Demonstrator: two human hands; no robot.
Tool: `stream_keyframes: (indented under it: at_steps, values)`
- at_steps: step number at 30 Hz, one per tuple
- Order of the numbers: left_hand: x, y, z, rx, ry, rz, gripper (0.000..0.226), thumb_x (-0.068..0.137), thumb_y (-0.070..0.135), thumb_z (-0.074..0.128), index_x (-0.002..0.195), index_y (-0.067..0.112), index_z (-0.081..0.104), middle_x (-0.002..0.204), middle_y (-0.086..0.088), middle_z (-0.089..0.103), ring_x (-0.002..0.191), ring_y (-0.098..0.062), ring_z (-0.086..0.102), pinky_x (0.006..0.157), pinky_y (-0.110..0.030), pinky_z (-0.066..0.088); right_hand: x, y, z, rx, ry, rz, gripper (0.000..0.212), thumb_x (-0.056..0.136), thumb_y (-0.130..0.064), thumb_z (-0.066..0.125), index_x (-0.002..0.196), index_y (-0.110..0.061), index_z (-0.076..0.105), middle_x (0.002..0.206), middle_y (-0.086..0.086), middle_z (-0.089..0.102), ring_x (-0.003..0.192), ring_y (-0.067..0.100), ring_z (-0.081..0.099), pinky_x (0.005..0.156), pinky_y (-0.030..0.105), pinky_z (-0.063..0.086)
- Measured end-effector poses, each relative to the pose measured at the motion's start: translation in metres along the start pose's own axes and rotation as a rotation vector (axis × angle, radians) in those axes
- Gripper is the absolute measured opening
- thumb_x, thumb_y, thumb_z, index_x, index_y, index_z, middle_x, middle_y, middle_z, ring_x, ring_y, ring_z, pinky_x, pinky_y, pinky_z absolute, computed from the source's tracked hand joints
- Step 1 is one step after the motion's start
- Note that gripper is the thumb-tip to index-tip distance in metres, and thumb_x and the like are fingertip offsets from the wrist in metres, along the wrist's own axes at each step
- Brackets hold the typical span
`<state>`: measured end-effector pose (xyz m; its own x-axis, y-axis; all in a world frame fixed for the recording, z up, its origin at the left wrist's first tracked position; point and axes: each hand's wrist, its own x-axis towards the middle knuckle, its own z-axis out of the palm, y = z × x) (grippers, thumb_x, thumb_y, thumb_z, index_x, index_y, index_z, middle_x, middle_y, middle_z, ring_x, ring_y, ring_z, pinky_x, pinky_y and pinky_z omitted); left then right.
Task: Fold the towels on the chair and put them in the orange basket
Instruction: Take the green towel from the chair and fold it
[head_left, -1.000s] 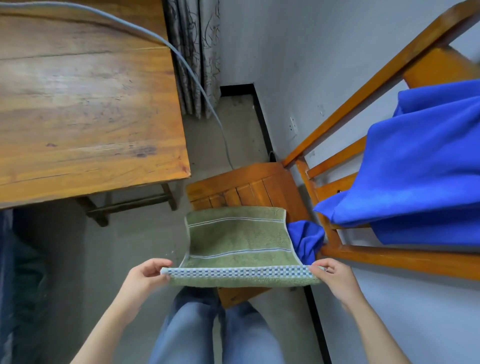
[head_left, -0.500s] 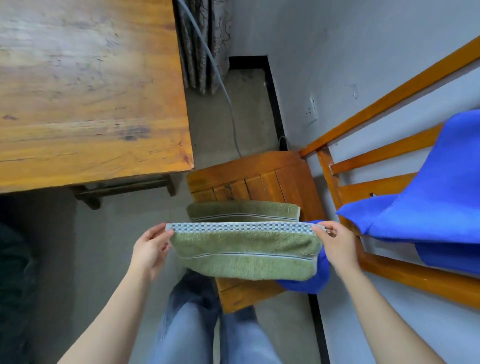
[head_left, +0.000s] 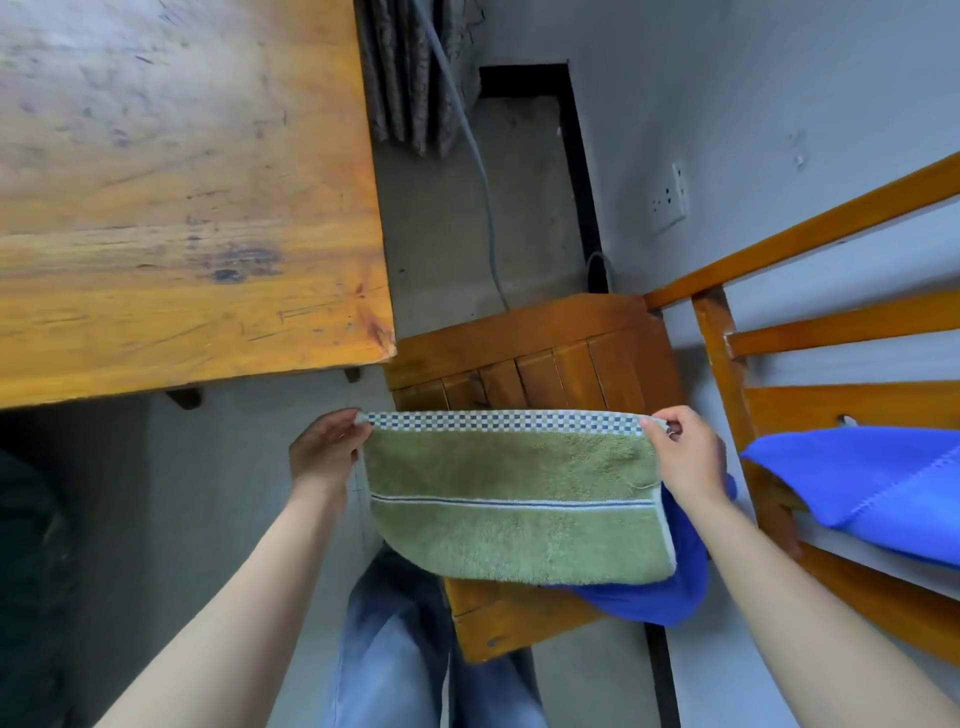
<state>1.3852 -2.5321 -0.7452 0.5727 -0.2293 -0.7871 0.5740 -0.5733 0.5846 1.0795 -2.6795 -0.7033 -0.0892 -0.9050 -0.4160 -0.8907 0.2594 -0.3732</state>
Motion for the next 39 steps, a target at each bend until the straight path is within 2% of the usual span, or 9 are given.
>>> stream_keyframes:
  at_steps: [4,10,13,16,19,23,27,33,39]
  values:
    - [0.009,-0.008,0.015,0.193,0.009,0.084,0.024,0.086,0.004,0.061,0.11,0.007,0.063,0.112,-0.013,0.064,0.093,-0.018,0.057,0.076,-0.023,0.045,0.005,0.004,0.019,-0.077,-0.031,0.072,0.029,0.091,-0.03,0.056,0.11,-0.008,0.059,0.112,0.015,0.061,0.109,0.034,0.05,0.085,0.038,0.041]
    - [-0.024,-0.03,0.021,0.956,-0.113,0.422,0.049,0.095,0.02,0.047,0.142,0.017,0.034,0.156,-0.006,0.018,0.142,-0.028,0.017,0.112,-0.041,0.023,-0.04,0.001,0.025,-0.245,-0.132,-0.08,0.042,0.095,-0.029,0.047,0.133,-0.012,0.047,0.138,0.011,0.042,0.127,0.03,0.035,0.1,0.041,0.032]
    - [-0.06,-0.049,0.022,1.248,-0.344,0.711,0.045,0.09,0.027,0.045,0.132,0.013,0.051,0.147,-0.012,0.038,0.133,-0.036,0.037,0.1,-0.05,0.039,-0.065,0.012,0.028,-0.416,-0.343,-0.146,0.039,0.097,-0.03,0.043,0.133,-0.018,0.048,0.143,0.003,0.039,0.132,0.024,0.032,0.102,0.039,0.032]
    - [-0.078,-0.068,0.03,1.474,-0.557,0.653,0.062,0.084,0.044,0.03,0.135,0.013,0.046,0.147,-0.011,0.038,0.133,-0.033,0.04,0.102,-0.048,0.041,-0.075,0.024,0.029,-0.363,-0.347,-0.045,0.042,0.096,-0.028,0.044,0.138,-0.022,0.042,0.144,0.001,0.038,0.131,0.023,0.033,0.102,0.038,0.033]
    - [-0.079,-0.076,0.037,1.517,-0.519,0.563,0.061,0.095,0.041,0.033,0.149,0.021,0.012,0.158,-0.002,0.004,0.145,-0.021,0.008,0.116,-0.036,0.016,-0.067,0.031,0.027,-0.039,-0.174,0.233,0.041,0.094,-0.023,0.048,0.134,-0.012,0.046,0.136,0.013,0.046,0.125,0.032,0.04,0.098,0.039,0.035]
    - [-0.08,-0.064,0.042,1.487,-0.495,0.556,0.057,0.097,0.038,0.036,0.148,0.022,0.017,0.158,-0.001,0.008,0.145,-0.019,0.009,0.115,-0.036,0.018,-0.051,0.037,0.025,0.301,-0.263,0.521,0.022,0.089,-0.025,0.054,0.069,-0.017,0.051,0.08,0.01,0.053,0.083,0.026,0.048,0.059,0.032,0.035]
    - [-0.084,-0.061,0.035,1.477,-0.484,0.586,0.059,0.096,0.039,0.038,0.148,0.022,0.016,0.157,-0.002,0.01,0.144,-0.02,0.012,0.114,-0.037,0.024,-0.048,0.049,0.033,0.352,-0.36,0.623,0.031,0.083,-0.027,0.065,0.098,-0.001,0.063,0.096,0.014,0.064,0.093,0.032,0.062,0.08,0.038,0.05]
    - [-0.105,-0.067,0.023,1.524,-0.461,0.657,0.065,0.09,0.05,0.027,0.147,0.017,0.025,0.153,-0.011,0.026,0.139,-0.031,0.027,0.108,-0.041,0.031,-0.055,0.033,0.003,0.667,-0.266,0.577,0.015,0.084,-0.007,0.063,0.069,-0.008,0.062,0.074,0.012,0.064,0.065,0.022,0.059,0.053,0.024,0.047]
    - [-0.129,-0.069,0.028,1.525,-0.481,0.762,0.06,0.083,0.044,0.036,0.128,0.009,0.054,0.127,-0.018,0.058,0.11,-0.037,0.06,0.08,-0.043,0.054,-0.09,0.032,-0.049,0.781,0.022,0.375,0.02,0.085,-0.001,0.06,0.071,-0.016,0.062,0.074,0.005,0.063,0.067,0.019,0.057,0.066,0.03,0.046]
